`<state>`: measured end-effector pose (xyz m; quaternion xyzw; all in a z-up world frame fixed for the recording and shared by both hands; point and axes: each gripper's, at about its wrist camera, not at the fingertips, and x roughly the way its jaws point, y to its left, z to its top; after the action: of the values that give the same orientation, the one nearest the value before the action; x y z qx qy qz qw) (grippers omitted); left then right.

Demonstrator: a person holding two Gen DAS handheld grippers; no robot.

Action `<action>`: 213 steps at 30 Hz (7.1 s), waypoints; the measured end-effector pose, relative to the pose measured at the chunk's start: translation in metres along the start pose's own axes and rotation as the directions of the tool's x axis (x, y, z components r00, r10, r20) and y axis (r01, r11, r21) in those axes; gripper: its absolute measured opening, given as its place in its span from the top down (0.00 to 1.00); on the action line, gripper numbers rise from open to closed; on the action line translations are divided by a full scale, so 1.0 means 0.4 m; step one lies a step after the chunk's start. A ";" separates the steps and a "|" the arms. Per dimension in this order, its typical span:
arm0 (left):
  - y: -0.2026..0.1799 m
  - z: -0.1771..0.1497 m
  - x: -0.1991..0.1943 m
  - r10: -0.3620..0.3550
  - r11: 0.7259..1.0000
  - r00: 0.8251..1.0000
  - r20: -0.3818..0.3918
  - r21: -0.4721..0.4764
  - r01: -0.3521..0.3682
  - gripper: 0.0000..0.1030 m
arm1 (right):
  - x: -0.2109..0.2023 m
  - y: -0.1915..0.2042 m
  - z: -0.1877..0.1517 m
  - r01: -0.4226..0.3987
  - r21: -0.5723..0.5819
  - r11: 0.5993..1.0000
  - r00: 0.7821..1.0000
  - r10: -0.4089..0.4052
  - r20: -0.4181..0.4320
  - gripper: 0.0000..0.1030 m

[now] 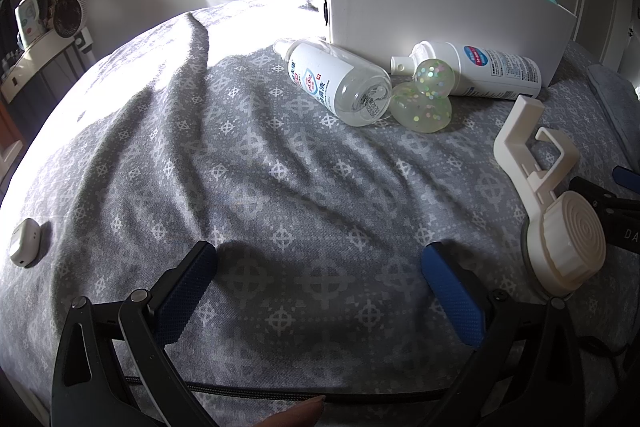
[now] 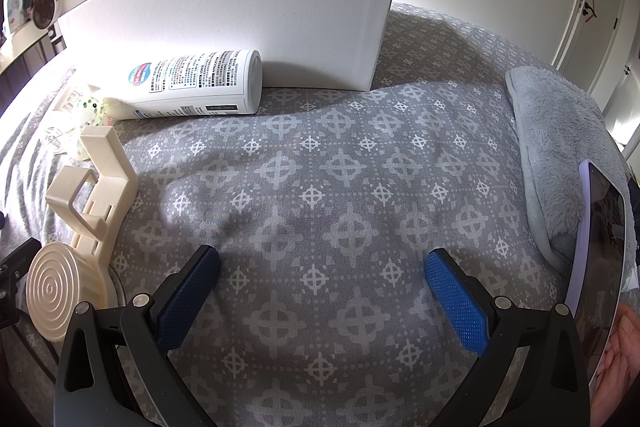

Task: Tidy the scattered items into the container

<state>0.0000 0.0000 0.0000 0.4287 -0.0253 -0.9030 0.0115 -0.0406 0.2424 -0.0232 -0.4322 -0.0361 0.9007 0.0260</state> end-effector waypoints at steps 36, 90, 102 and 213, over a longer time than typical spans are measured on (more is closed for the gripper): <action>0.000 0.000 0.000 0.000 1.000 1.000 0.000 0.000 0.000 0.00 | 0.000 0.000 0.000 0.000 0.000 1.000 1.000 0.000 0.000 0.00; 0.007 0.002 -0.003 -0.006 1.000 1.000 -0.001 -0.002 0.006 0.00 | 0.000 0.000 0.000 0.000 0.000 1.000 1.000 0.000 0.000 0.00; 0.018 0.003 -0.020 -0.010 1.000 1.000 0.001 -0.003 0.010 0.00 | 0.000 -0.002 0.003 0.000 0.000 1.000 1.000 0.000 -0.002 0.00; 0.008 -0.018 -0.067 -0.007 1.000 1.000 -0.002 -0.001 0.007 0.00 | -0.041 0.031 -0.047 0.000 -0.002 1.000 1.000 0.000 -0.005 0.00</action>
<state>0.0227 -0.0022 0.0163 0.4297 -0.0232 -0.9026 0.0084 -0.0159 0.2296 -0.0232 -0.4345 -0.0368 0.8996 0.0259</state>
